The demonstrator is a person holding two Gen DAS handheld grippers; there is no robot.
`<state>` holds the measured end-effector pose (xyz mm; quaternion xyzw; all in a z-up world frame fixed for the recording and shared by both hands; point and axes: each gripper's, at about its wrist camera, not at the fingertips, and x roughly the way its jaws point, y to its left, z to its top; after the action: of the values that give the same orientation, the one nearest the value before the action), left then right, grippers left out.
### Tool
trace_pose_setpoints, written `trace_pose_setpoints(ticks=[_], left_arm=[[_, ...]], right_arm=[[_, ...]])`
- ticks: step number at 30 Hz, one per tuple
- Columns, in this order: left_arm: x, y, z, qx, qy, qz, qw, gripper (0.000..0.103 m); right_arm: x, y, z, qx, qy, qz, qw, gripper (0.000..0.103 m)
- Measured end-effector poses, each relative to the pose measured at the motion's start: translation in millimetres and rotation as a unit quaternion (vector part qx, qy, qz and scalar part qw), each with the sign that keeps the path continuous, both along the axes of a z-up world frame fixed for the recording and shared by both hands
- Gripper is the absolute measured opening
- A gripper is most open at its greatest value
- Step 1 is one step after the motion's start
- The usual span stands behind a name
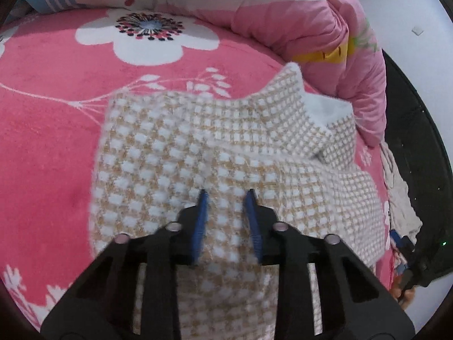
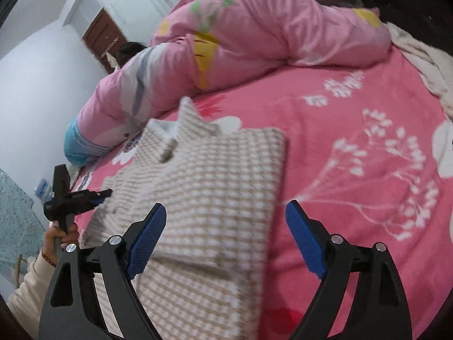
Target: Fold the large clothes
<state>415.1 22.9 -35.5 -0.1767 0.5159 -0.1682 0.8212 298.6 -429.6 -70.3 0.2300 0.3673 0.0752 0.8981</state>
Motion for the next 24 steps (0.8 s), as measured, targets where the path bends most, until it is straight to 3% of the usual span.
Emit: trace_pose_setpoints(ticks=[3, 7, 9, 12, 15, 18, 21, 24], left_arm=[[-7, -3, 18, 0.005, -0.039, -0.013, 0.9991, 0.007], [-38, 10, 74, -0.009, -0.146, -0.029, 0.9889, 0.007], [-42, 18, 76, 0.008, -0.154, -0.015, 0.9879, 0.007], [-39, 26, 45, 0.073, -0.134, -0.003, 0.9882, 0.007], [-42, 35, 16, 0.062, -0.109, 0.004, 0.9921, 0.007], [-46, 33, 13, 0.070, -0.123, 0.003, 0.9899, 0.007], [-46, 37, 15, 0.077, -0.121, 0.006, 0.9896, 0.016], [-60, 52, 38, 0.070, -0.171, 0.040, 0.9820, 0.015]], right_arm=[[3, -7, -11, 0.006, 0.009, -0.010, 1.000, 0.084], [7, -9, -13, 0.004, 0.008, -0.013, 1.000, 0.084], [11, -8, -14, -0.003, 0.011, -0.010, 1.000, 0.084], [19, -3, -21, -0.009, 0.025, -0.008, 1.000, 0.084], [28, 5, -27, -0.012, 0.034, -0.005, 0.999, 0.084], [34, 12, -28, -0.026, 0.040, -0.003, 0.999, 0.084], [40, 16, -25, -0.060, 0.045, -0.014, 0.997, 0.084], [27, 26, 1, -0.098, 0.000, -0.024, 0.995, 0.084]])
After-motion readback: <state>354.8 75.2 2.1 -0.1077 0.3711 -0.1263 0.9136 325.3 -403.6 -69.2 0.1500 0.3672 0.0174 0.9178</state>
